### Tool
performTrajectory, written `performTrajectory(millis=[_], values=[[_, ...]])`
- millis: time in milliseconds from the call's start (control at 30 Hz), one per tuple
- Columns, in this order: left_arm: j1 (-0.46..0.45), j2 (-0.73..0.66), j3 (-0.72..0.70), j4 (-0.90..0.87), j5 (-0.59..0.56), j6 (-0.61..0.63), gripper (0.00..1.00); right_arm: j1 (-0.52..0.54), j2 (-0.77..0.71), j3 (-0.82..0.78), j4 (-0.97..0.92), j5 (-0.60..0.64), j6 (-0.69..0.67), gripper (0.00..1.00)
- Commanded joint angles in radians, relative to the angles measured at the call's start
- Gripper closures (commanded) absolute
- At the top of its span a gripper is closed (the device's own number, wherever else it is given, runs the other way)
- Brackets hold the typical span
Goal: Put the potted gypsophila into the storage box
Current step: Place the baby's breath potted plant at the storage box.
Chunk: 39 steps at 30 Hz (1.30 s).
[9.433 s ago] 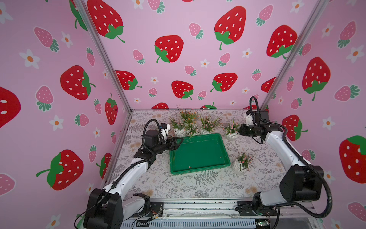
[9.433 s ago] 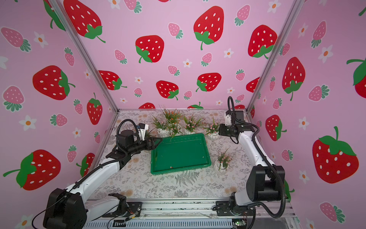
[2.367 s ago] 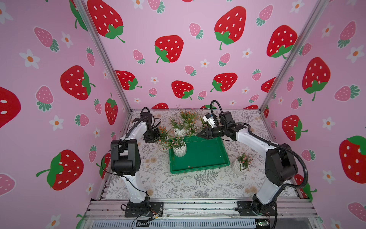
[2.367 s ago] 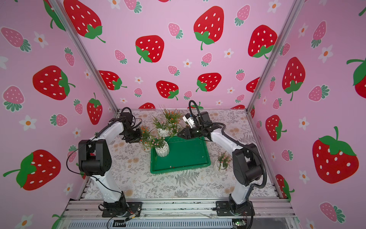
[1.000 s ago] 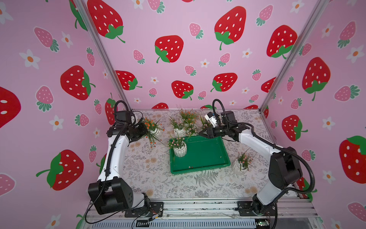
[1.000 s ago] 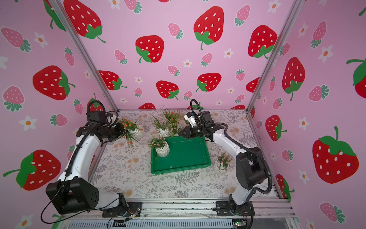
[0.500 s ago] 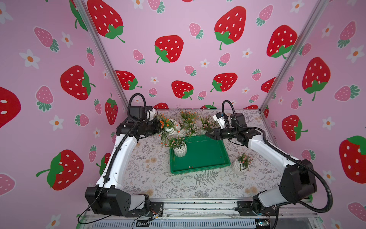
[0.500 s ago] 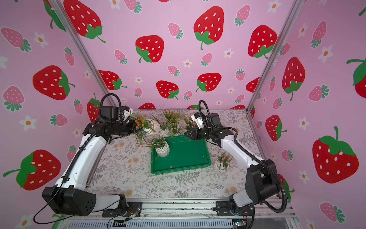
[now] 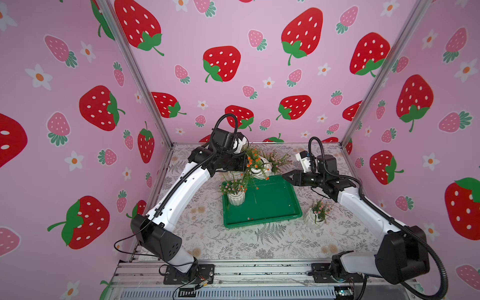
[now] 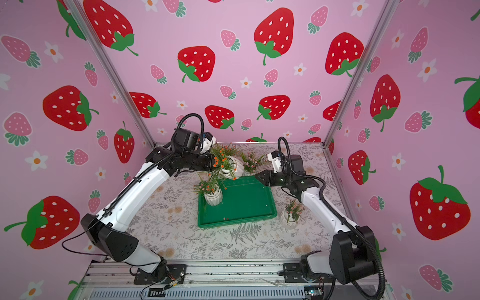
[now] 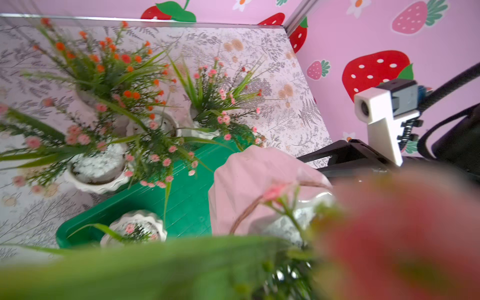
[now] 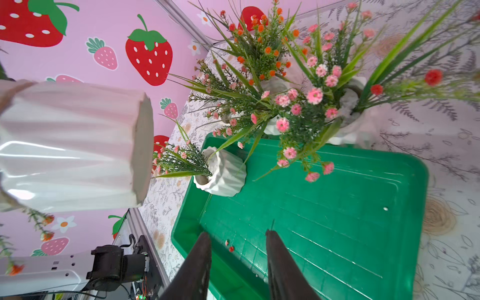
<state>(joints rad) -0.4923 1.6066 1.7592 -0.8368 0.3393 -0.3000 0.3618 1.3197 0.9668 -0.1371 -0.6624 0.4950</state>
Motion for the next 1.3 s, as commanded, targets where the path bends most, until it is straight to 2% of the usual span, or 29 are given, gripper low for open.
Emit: performTrajectory(millis=[0,133,267,633,833,1267], values=[[-0.026,0.029,0.080,-0.011,-0.009,0.016,1.00,-0.020,-0.052,-0.023,0.010,0.043,0.022,0.62],[-0.059,0.085,0.082,-0.030,0.017,0.020,1.00,-0.036,-0.082,-0.048,0.001,0.077,0.031,0.62],[-0.086,0.120,0.076,-0.064,-0.004,0.036,1.00,-0.047,-0.106,-0.074,0.001,0.112,0.045,0.63],[-0.088,0.194,-0.046,-0.047,-0.007,0.042,1.00,-0.053,-0.103,-0.094,0.004,0.113,0.048,0.63],[-0.071,0.254,-0.063,-0.038,-0.010,0.038,1.00,-0.053,-0.086,-0.092,0.005,0.100,0.042,0.63],[-0.020,0.319,-0.049,-0.056,-0.098,0.021,1.00,-0.054,-0.024,-0.075,-0.002,0.067,0.020,0.63]])
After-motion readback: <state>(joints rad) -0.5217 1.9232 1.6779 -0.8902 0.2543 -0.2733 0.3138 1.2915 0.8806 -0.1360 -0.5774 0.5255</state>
